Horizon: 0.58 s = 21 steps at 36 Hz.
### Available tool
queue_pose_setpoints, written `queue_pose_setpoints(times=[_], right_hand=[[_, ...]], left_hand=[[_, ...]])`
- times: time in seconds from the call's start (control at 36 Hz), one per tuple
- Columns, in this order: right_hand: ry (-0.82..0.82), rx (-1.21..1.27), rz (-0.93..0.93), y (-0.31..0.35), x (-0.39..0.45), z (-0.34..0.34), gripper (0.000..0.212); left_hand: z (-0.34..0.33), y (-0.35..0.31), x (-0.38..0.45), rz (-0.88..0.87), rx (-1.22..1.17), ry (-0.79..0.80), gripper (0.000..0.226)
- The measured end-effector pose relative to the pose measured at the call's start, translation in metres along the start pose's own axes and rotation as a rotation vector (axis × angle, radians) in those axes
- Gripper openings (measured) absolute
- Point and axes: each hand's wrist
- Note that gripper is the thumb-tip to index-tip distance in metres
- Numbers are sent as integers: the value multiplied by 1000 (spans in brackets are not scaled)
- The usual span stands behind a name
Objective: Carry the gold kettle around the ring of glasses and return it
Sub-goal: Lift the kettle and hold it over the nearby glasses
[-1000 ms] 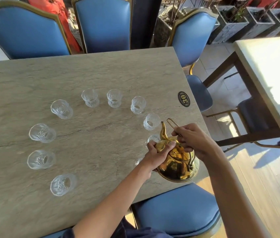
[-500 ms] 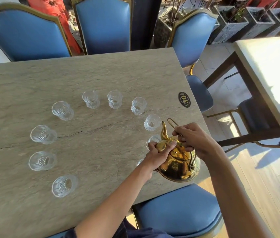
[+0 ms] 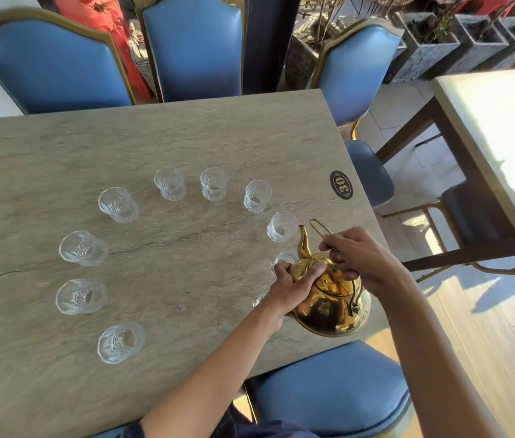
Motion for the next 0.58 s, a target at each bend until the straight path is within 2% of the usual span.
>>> queue_pose_setpoints(times=[0.31, 0.58], right_hand=[[5, 5, -10, 0, -1, 1, 26], [8, 5, 8, -1, -4, 3, 25]], left_hand=[[-2, -1, -1, 0, -4, 2, 94], [-6, -5, -8, -10, -17, -1, 77]])
Point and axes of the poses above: each hand's wrist, its own x-axis towards the middle knuckle, its own z-axis out of the back of the hand, y = z × x, and after that the axes turned 14 degrees about -x, right-handed
